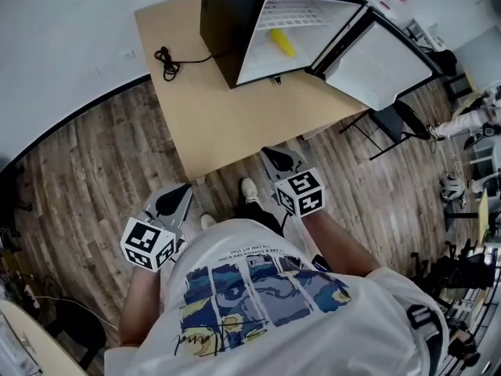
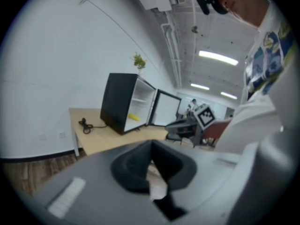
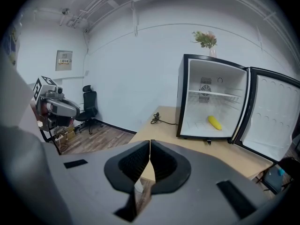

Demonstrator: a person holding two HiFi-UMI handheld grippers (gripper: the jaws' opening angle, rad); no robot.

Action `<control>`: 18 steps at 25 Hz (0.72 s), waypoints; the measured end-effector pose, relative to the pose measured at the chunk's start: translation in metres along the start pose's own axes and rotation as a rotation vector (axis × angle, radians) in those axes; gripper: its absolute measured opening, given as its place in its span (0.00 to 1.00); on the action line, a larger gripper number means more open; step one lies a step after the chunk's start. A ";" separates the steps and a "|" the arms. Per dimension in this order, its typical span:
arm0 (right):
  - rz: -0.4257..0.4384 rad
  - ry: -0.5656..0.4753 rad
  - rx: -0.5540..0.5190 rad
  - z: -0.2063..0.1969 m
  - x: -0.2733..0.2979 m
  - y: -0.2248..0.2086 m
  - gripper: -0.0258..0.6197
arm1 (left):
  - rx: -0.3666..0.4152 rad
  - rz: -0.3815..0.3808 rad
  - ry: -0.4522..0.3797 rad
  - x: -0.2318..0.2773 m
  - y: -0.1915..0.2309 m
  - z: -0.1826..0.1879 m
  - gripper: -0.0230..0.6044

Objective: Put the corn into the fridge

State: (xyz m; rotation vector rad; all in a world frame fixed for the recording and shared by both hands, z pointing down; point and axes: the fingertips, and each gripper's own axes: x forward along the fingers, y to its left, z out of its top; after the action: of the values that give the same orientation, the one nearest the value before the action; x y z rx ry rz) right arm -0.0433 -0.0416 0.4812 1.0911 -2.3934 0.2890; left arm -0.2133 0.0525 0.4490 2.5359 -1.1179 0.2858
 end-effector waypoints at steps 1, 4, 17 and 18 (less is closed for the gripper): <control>0.007 -0.001 -0.006 0.002 0.001 0.002 0.06 | -0.003 0.006 -0.001 -0.002 0.001 -0.001 0.05; 0.031 -0.006 -0.019 0.008 0.005 0.008 0.06 | -0.012 0.020 0.002 -0.007 0.002 -0.004 0.05; 0.061 -0.007 -0.041 0.011 0.001 0.017 0.06 | 0.001 -0.004 0.016 -0.003 -0.004 -0.002 0.05; 0.058 -0.006 -0.043 0.011 0.000 0.016 0.06 | 0.004 -0.007 0.016 -0.002 -0.005 -0.001 0.05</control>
State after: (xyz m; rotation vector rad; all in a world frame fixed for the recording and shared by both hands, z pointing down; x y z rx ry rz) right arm -0.0591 -0.0352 0.4722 1.0057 -2.4288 0.2529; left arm -0.2108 0.0572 0.4485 2.5354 -1.1039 0.3062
